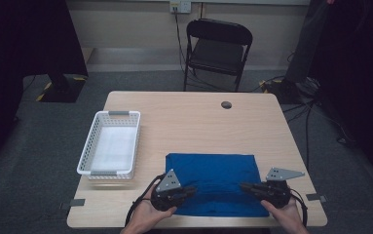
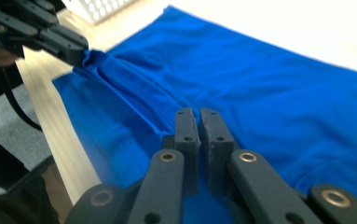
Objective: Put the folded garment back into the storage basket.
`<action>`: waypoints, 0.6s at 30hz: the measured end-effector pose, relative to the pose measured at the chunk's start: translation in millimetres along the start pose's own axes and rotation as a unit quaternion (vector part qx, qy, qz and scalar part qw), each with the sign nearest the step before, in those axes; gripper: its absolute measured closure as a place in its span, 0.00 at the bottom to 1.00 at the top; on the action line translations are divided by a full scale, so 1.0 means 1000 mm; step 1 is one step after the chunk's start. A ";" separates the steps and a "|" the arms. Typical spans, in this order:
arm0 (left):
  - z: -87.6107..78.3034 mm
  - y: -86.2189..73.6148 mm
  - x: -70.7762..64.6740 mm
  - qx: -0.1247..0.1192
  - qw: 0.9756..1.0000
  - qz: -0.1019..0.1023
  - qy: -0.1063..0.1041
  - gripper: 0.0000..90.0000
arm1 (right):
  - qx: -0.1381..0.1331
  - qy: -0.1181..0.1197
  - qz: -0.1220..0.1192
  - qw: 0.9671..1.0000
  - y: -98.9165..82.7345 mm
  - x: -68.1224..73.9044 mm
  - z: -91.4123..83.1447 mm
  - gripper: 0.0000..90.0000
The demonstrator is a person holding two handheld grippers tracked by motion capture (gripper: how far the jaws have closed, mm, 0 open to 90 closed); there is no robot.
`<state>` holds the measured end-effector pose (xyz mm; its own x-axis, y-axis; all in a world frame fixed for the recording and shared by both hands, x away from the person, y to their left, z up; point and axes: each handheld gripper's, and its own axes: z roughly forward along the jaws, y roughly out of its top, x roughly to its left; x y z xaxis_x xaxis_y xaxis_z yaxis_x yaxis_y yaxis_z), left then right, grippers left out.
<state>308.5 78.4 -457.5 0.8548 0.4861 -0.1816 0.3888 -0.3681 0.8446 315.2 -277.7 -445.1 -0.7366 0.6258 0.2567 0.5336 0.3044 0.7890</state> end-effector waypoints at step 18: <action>-0.002 -0.017 -0.009 0.028 0.999 -0.011 -0.025 0.90 | 0.043 0.006 -0.006 0.999 -0.035 0.006 -0.003 0.91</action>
<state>293.2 82.0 -469.2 0.8611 0.4551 -0.2268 0.4260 -0.4022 0.8104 290.6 -287.1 -469.5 -0.7476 0.6133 0.2547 0.5583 0.3729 0.7411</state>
